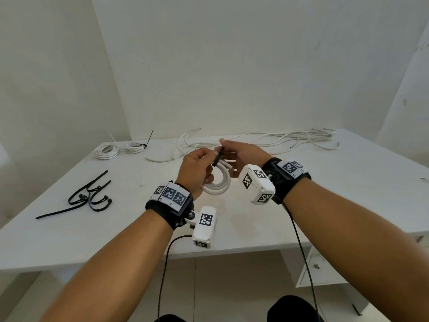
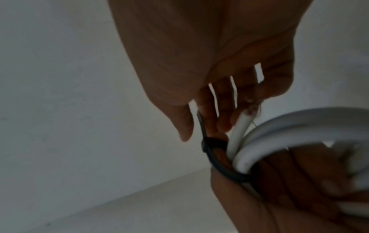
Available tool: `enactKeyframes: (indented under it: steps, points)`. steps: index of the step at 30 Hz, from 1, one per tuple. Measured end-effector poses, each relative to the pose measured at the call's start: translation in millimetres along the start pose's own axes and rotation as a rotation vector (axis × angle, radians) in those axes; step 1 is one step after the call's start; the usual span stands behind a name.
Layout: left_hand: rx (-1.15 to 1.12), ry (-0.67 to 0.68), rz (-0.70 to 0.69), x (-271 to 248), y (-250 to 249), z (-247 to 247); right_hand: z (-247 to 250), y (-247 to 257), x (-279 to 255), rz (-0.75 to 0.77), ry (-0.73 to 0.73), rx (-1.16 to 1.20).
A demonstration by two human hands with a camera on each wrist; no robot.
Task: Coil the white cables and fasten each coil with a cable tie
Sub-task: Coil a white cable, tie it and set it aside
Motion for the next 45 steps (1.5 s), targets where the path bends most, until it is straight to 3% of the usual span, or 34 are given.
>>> enactKeyframes:
  steps: [8, 16, 26, 34, 36, 41, 45]
  points:
    - [-0.077, 0.123, 0.053, -8.1, 4.5, -6.9, 13.8, 23.6, 4.1, 0.137, -0.168, -0.198]
    - [0.072, 0.258, 0.000, -16.9, -0.7, -8.7, 8.2, 24.3, 4.8, 0.146, -0.120, -0.293]
    - [0.095, 0.127, -0.002, -9.8, 4.9, 12.0, -4.5, 10.3, 20.5, 0.093, -0.152, -0.342]
    - [0.096, 0.036, -0.001, -6.7, -4.7, 62.6, -47.5, -24.5, 44.0, -0.043, -0.036, -0.216]
    - [0.077, -0.050, -0.018, -1.9, -17.1, 91.7, -57.4, -36.1, 51.2, -0.082, 0.020, -0.382]
    - [0.106, -0.252, 0.005, 12.6, -44.5, 175.1, -85.7, -53.6, 62.9, -0.138, 0.241, -1.160]
    - [0.220, -0.390, -0.023, 20.1, -71.2, 231.0, -108.4, -63.7, 65.9, -0.183, 0.329, -1.269]
Point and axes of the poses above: each hand's wrist, its own x-axis towards the middle knuckle, its own z-axis out of the back of the hand, y = z × x, the point moved 10 cm from there along x, towards the middle knuckle, and after that the axes turned 10 degrees about z, right-handed, at the moved point
